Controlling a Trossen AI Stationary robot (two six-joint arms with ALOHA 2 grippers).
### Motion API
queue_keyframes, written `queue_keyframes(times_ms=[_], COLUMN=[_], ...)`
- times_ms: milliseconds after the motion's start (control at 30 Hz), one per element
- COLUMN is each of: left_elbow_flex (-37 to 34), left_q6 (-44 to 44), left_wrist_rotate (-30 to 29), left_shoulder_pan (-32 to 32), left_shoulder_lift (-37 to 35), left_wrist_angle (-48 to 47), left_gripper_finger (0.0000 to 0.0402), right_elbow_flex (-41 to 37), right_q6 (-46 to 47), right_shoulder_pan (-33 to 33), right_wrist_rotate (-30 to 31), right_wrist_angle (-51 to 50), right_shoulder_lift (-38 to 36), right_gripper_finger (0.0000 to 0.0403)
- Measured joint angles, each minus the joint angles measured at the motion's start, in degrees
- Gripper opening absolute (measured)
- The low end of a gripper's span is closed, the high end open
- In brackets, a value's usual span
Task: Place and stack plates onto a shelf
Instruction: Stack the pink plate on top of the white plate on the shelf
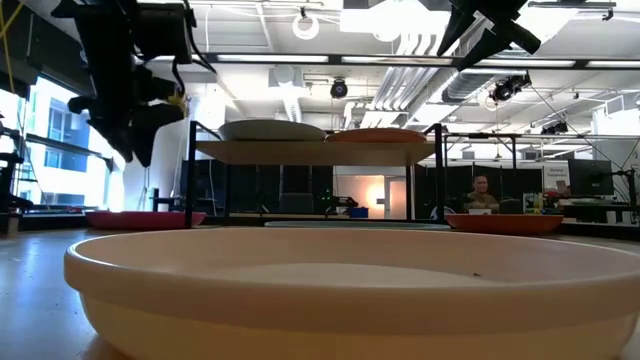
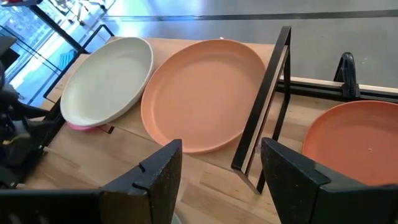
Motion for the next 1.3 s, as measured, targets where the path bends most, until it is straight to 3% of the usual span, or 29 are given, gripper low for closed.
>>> queue_keyframes(times_ms=[133, 233, 467, 767, 967, 1133, 1300], left_elbow_flex=[-3.46, -6.82, -11.59, -18.55, -20.0, -20.0, -19.98], left_q6=[-13.6, -17.07, -28.54, -32.91, -32.72, -27.33, -21.57], left_wrist_rotate=[-5.56, -5.81, -10.49, -7.39, -8.81, -11.26, -8.46], left_shoulder_pan=[-0.95, -0.77, -0.93, -0.75, -0.38, 2.89, 7.93], left_shoulder_lift=[-0.08, -0.08, -0.09, 0.31, 0.29, 0.34, 2.31], left_wrist_angle=[2.59, 8.03, 10.29, 14.11, 15.87, 20.88, 22.69], left_gripper_finger=[0.0157, 0.0131, 0.0011, 0.0, 0.0, 0.0, 0.0], right_elbow_flex=[0.0, 0.0, 0.0, 0.0, 0.0, 0.0, 0.0], right_q6=[-0.38, -0.45, -0.9, -0.9, 0.02, 0.17, 0.19], right_shoulder_pan=[0.0, 0.0, 0.0, 0.0, 0.0, 0.0, 0.0], right_wrist_rotate=[0.02, 0.02, -0.06, -0.11, 0.04, 0.15, 0.15], right_wrist_angle=[0.0, 0.0, 0.0, 0.02, 0.04, 0.07, 0.11], right_shoulder_lift=[0.02, 0.02, 0.02, 0.02, 0.04, 0.02, 0.02], right_gripper_finger=[0.0199, 0.0199, 0.0199, 0.0199, 0.0199, 0.0199, 0.0199])
